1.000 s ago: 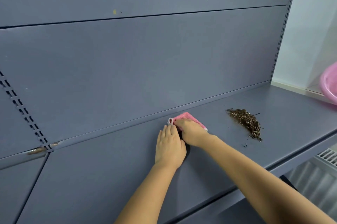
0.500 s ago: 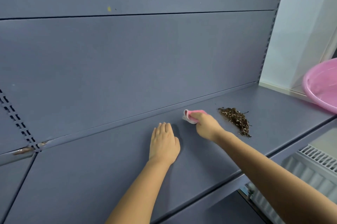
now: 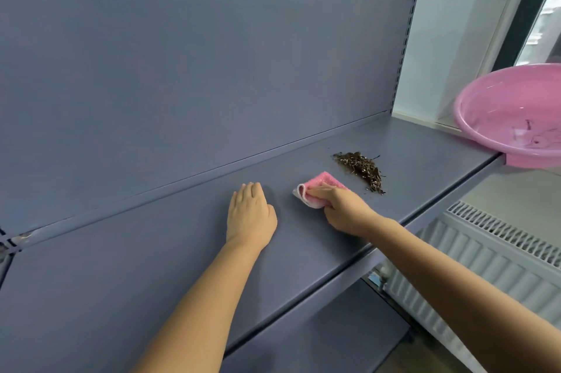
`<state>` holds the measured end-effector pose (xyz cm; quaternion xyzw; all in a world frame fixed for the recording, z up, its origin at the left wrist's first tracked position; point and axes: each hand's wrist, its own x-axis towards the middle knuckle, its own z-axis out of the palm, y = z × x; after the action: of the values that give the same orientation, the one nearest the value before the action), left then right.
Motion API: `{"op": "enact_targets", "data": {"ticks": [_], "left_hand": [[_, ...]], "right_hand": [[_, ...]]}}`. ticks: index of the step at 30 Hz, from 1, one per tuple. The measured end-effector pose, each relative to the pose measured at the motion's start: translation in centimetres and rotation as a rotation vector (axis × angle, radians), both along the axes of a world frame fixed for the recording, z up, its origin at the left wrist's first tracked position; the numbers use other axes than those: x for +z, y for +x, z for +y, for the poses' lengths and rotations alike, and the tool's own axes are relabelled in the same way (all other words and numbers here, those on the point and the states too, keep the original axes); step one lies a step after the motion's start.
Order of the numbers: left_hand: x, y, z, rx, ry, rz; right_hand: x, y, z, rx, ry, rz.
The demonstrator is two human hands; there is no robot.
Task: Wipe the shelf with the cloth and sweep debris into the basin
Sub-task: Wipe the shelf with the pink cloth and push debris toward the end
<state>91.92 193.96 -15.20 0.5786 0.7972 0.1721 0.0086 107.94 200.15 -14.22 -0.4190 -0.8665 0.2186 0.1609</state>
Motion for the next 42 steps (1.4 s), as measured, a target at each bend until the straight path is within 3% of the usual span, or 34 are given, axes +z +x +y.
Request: {"op": "enact_targets", "data": {"ticks": [6, 9, 13, 22, 27, 31, 36, 42], "left_hand": [[0.3, 0.5, 0.1, 0.065, -0.016, 0.039], [0.6, 1.0, 0.0, 0.096, -0.051, 0.079], [1.2, 2.2, 0.3, 0.134, -0.079, 0.165], [1.0, 7.9, 4.2, 0.198, -0.015, -0.041], [0.5, 8.4, 4.4, 0.235, -0.011, -0.011], [0.5, 8.7, 4.3, 0.24, 0.011, 0.035], [0.5, 8.7, 4.4, 0.26, -0.017, 0.032], [0.7, 8.9, 4.3, 0.277, -0.042, 0.041]], "right_hand": [[0.5, 2.9, 2.0, 0.039, 0.09, -0.06], [0.8, 4.5, 3.4, 0.054, 0.041, -0.111], [1.3, 6.5, 4.9, 0.074, 0.036, -0.053], [1.7, 8.8, 7.9, 0.124, 0.019, -0.054], [2.9, 9.6, 8.8, 0.112, 0.018, 0.027], [3.7, 8.4, 8.9, 0.131, 0.039, 0.085], [1.7, 3.6, 6.4, 0.403, 0.005, 0.048], [0.1, 1.2, 7.3, 0.399, -0.04, -0.002]]}}
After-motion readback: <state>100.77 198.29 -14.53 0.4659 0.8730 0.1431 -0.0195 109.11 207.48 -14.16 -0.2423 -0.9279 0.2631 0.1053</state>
